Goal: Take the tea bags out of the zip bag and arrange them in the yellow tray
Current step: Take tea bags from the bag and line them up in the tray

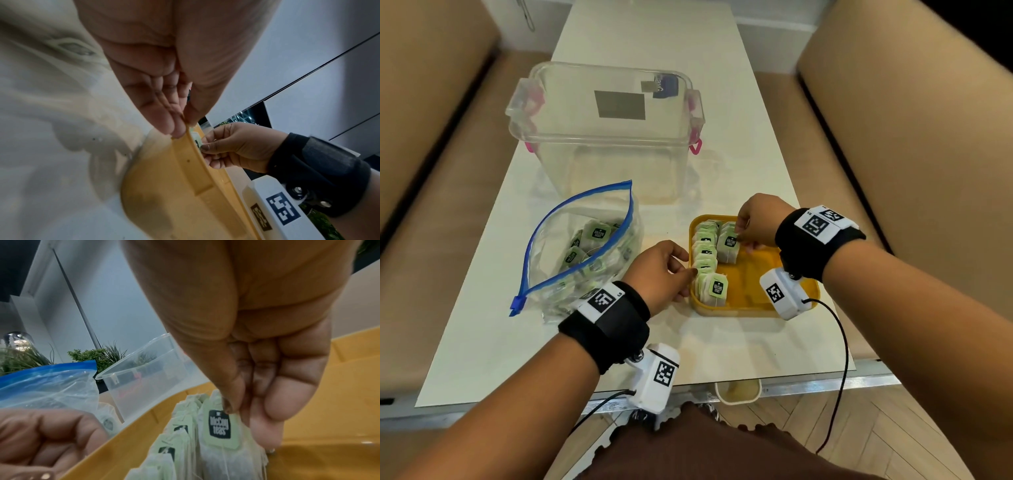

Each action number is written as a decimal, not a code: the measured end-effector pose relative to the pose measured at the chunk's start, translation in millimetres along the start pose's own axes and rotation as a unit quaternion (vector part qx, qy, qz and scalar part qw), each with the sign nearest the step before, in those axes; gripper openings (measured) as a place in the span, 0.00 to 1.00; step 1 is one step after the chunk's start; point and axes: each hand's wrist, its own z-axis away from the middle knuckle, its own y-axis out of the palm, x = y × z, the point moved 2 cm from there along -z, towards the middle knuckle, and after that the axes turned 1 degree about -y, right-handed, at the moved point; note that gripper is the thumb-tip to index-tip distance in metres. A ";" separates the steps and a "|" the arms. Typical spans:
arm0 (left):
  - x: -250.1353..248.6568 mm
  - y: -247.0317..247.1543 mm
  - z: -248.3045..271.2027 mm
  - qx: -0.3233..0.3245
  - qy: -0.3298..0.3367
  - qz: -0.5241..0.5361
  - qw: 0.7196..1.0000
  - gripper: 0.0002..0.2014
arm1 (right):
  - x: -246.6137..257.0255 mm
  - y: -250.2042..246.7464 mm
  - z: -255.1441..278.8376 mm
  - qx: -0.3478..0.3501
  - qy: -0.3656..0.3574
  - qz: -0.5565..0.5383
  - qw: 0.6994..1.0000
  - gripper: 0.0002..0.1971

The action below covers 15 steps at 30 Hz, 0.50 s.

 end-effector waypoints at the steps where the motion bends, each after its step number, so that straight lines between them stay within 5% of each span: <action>1: 0.0 0.1 0.1 -0.001 -0.001 0.000 1.000 0.10 | 0.7 -0.6 0.9 -0.002 -0.001 0.008 1.000 0.06; 10: -9.1 -3.0 7.6 -0.015 -0.007 -0.023 1.000 0.11 | 14.0 -23.3 25.9 -0.088 -0.069 0.020 0.994 0.07; 15: -50.3 -24.6 25.1 -0.030 0.057 -0.030 0.997 0.09 | 37.5 -38.0 51.8 -0.138 -0.146 -0.032 0.979 0.07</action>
